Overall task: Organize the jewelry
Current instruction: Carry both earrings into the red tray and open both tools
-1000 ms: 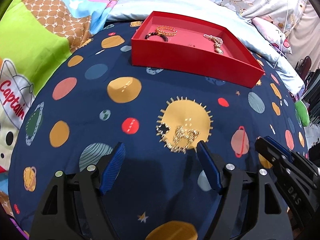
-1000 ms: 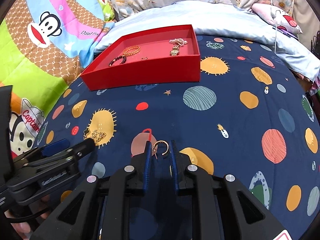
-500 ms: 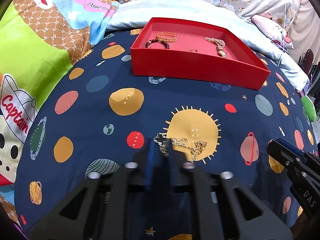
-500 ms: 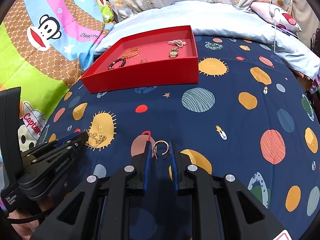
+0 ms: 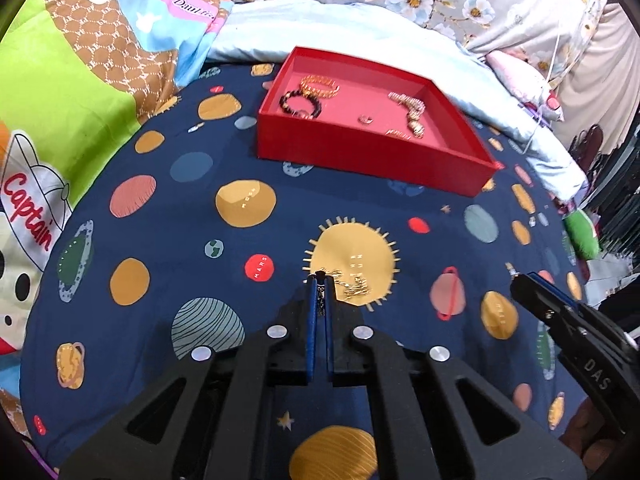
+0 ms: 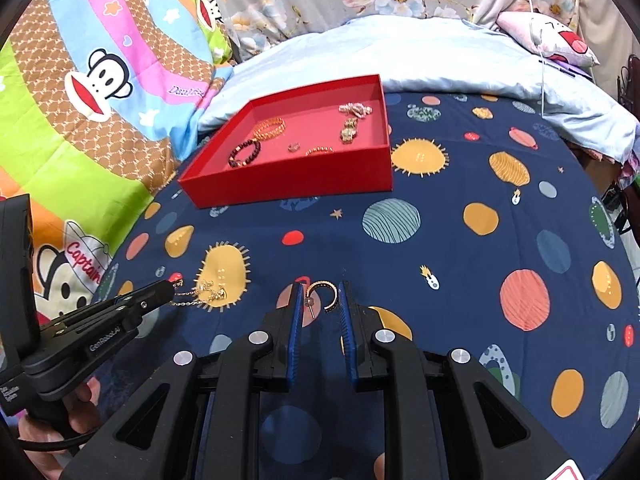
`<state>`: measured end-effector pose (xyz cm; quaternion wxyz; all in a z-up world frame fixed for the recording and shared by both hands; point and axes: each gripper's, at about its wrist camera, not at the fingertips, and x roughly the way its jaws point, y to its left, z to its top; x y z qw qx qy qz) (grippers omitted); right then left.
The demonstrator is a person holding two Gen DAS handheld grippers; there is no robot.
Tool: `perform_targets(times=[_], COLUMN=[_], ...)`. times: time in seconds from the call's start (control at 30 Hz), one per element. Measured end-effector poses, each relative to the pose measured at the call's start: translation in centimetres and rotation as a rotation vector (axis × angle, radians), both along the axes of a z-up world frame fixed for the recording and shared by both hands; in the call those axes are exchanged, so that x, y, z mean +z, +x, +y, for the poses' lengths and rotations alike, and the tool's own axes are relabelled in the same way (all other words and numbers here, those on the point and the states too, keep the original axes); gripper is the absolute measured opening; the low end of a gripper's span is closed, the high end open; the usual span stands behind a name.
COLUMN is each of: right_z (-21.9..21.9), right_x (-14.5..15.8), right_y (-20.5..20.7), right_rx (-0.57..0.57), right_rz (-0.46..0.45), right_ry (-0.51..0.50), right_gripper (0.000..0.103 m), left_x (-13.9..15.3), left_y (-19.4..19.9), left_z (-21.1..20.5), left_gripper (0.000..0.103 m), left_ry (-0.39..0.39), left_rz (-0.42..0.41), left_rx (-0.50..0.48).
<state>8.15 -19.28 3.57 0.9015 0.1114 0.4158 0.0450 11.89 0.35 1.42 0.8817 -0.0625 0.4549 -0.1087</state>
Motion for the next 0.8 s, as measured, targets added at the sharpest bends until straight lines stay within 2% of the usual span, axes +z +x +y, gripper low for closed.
perform_targets(times=[0.6, 0.8], right_z=[1.2, 1.2], right_x=[6.9, 8.3], right_y=[-3.3, -2.8], right_rx=[0.041, 0.045], right_rz=[-0.143, -0.174], right_ry=[0.014, 0.01], right_gripper=[0.017, 0.017], left_x=[8.8, 11.4], left_y=[-3.2, -2.8], left_z=[0.4, -0.1], left_gripper=[0.002, 0.002], left_ry=[-0.069, -0.047], left_rz=[-0.147, -0.201], left_rx=[-0.038, -0.052])
